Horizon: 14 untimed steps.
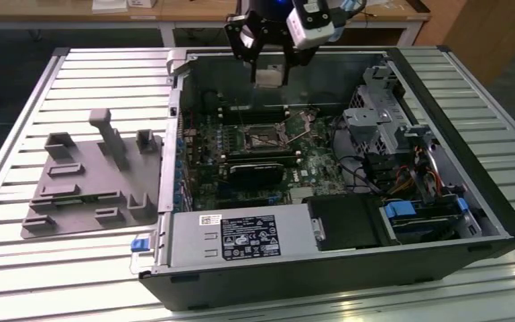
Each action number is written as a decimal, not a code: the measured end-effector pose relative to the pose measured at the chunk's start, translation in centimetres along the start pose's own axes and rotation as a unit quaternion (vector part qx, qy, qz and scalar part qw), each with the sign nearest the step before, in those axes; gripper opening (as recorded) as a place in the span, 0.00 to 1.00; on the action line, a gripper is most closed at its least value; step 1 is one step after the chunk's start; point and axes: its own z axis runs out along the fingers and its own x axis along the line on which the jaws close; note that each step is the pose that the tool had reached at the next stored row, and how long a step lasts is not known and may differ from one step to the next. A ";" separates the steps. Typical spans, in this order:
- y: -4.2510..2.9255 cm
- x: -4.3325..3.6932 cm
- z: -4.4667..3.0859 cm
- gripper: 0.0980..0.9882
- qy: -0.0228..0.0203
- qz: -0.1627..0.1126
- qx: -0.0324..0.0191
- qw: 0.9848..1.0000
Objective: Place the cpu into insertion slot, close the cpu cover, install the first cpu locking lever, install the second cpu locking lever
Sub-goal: 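Place the cpu into insertion slot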
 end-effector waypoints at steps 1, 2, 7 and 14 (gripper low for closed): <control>-0.01 0.00 0.09 0.49 -0.001 0.009 0.000 1.000; -0.01 0.00 0.18 0.49 -0.002 0.018 0.000 1.000; -0.05 -0.01 0.64 0.49 -0.005 0.063 -0.001 0.998; -0.12 -0.02 1.45 0.49 -0.011 0.126 -0.002 0.992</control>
